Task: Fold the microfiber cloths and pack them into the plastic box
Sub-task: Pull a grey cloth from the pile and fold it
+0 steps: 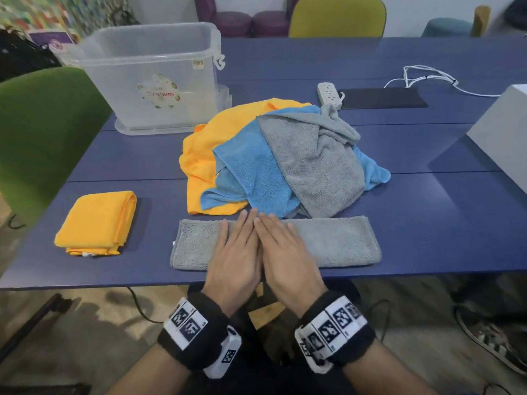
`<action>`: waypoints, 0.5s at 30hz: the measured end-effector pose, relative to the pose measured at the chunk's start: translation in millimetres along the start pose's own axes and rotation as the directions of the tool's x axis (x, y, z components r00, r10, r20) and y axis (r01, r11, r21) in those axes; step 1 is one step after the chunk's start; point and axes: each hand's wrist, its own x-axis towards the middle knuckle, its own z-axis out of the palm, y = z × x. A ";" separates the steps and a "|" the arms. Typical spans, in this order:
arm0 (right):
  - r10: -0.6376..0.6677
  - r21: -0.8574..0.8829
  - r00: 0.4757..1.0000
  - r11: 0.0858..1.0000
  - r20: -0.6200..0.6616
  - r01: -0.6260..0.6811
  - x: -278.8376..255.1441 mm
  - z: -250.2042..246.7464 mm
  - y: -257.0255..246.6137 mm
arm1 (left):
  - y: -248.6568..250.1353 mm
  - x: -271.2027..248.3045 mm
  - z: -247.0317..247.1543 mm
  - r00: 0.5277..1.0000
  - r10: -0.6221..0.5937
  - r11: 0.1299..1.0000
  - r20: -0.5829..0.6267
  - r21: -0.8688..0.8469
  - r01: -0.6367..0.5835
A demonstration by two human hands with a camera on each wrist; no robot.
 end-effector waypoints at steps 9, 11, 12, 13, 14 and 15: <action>0.249 -0.195 0.966 0.946 -0.069 -0.258 -36.2 -3.6 41.3 | -25.8 -8.5 -3.5 0.994 -0.089 0.993 0.061 0.084 0.083; 0.324 -0.187 0.940 0.922 -0.109 -0.339 -47.6 -13.5 59.3 | -38.3 -11.2 -7.1 0.989 -0.127 0.989 0.074 0.083 0.121; 0.352 -0.187 0.926 0.909 -0.137 -0.373 -53.0 -17.7 67.3 | -44.4 -12.9 -9.0 0.987 -0.144 0.988 0.070 0.071 0.139; 0.369 -0.187 0.916 0.899 -0.160 -0.395 -57.7 -20.2 74.0 | -50.0 -14.6 -11.0 0.985 -0.158 0.986 0.063 0.059 0.155; 0.376 -0.192 0.911 0.894 -0.169 -0.405 -61.3 -21.4 79.1 | -55.1 -16.3 -13.3 0.984 -0.170 0.984 0.058 0.055 0.167; 0.375 -0.200 0.912 0.893 -0.166 -0.404 -63.6 -21.8 82.3 | -60.1 -18.0 -15.1 0.982 -0.179 0.983 0.057 0.060 0.176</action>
